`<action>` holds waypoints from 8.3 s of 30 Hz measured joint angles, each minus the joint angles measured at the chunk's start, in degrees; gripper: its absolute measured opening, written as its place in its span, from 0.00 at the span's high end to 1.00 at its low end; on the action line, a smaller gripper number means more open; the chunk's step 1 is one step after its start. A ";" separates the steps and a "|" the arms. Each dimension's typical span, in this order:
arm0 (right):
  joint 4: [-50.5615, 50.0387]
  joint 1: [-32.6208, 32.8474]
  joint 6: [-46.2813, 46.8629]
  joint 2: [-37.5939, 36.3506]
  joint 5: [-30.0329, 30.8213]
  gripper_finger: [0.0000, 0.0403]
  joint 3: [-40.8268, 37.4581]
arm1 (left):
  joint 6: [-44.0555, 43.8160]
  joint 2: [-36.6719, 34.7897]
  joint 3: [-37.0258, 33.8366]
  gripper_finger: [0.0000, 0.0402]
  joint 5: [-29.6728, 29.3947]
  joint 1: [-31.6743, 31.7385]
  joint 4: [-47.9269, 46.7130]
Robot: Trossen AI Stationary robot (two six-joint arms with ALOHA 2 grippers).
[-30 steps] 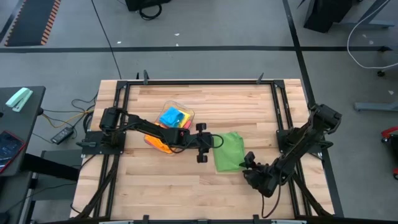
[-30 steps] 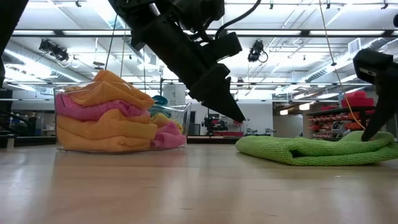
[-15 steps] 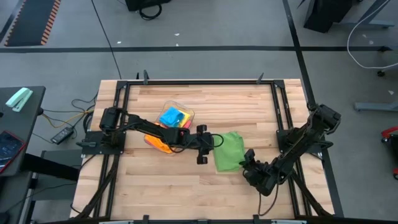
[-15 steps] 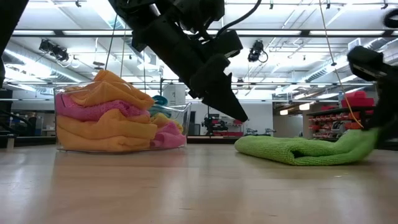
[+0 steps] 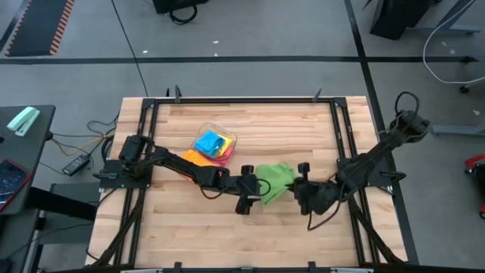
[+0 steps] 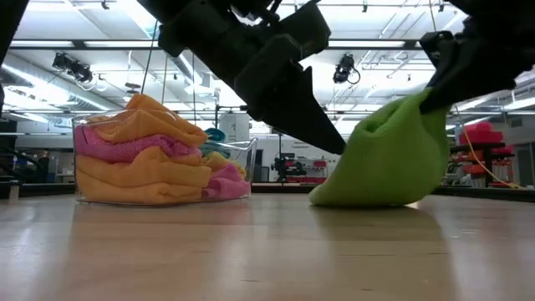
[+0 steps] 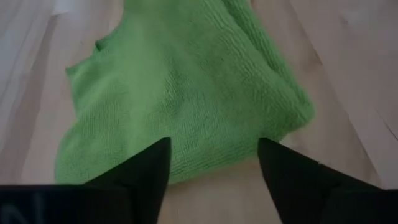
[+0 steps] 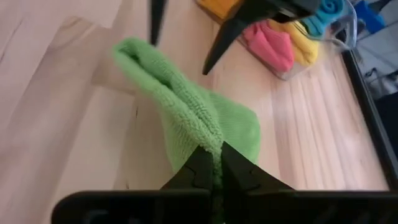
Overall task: Fold microfiber towels
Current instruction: Fold the green microfiber towel, then put the folded green microfiber towel into the transparent bin
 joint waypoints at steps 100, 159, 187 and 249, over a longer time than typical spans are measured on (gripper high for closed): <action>-10.92 6.85 7.31 -4.83 -22.34 0.98 0.02 | 4.91 20.09 6.51 0.73 -1.28 1.28 26.31; -12.04 -8.62 8.49 -9.83 -17.32 0.59 1.83 | 1.60 19.85 7.10 0.73 -1.48 0.96 22.48; 13.53 -18.61 11.90 -2.85 -13.62 0.67 -17.73 | 3.16 12.56 6.93 0.73 -1.34 0.71 10.00; 6.34 -14.13 2.35 -7.13 -16.30 0.74 -8.84 | 25.67 15.85 14.43 0.77 -2.53 4.88 -0.05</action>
